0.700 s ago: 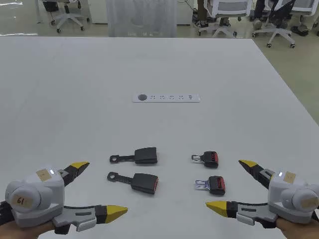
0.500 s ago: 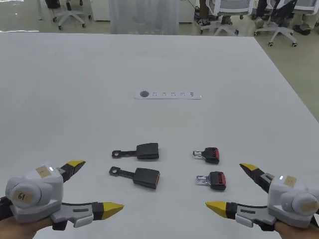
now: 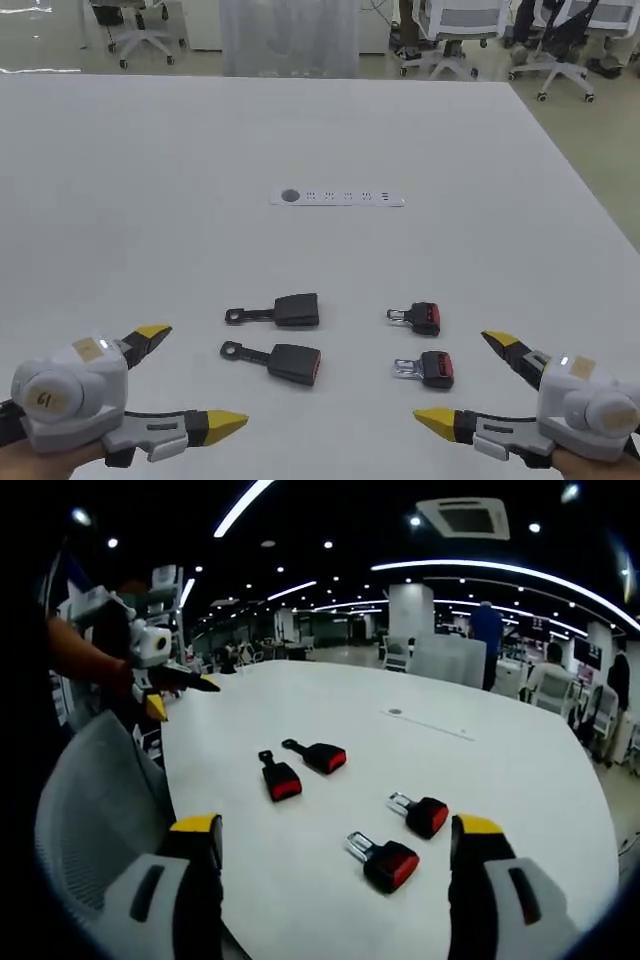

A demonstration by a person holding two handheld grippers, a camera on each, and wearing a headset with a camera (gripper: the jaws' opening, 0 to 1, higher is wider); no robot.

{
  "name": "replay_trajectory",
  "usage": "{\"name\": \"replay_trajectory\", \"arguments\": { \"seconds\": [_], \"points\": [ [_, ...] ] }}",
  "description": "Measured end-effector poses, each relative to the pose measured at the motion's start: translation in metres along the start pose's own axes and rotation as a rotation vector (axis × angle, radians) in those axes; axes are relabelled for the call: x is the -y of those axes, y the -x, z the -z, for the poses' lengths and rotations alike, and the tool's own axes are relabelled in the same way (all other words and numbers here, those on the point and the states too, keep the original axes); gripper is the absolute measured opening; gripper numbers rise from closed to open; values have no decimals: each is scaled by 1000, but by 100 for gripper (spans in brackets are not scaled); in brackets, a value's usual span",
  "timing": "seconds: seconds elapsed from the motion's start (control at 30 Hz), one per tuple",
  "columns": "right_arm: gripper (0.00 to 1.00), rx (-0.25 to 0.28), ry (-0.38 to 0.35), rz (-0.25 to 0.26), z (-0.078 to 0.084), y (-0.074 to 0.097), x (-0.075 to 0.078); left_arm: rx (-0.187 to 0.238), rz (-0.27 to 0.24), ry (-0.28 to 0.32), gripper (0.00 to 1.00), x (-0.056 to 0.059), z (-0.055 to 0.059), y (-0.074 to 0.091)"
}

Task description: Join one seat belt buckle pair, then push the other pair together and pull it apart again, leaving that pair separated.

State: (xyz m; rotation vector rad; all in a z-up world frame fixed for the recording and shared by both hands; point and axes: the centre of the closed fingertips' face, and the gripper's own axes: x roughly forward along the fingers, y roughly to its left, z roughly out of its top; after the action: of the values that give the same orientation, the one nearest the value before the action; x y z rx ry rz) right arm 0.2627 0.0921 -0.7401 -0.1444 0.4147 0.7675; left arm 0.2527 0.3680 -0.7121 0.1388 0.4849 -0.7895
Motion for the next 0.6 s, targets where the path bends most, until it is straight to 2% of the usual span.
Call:
{"name": "replay_trajectory", "arguments": {
  "seconds": [0.27, 0.6],
  "points": [
    [96, -8, 2, 4, 4, 3, -2, -5, -3, 4, 99, -1, 3, 3],
    [96, -24, 18, -13, 9, 4, -7, -8, -2, 1, 99, 5, 2, 2]
  ]
}}
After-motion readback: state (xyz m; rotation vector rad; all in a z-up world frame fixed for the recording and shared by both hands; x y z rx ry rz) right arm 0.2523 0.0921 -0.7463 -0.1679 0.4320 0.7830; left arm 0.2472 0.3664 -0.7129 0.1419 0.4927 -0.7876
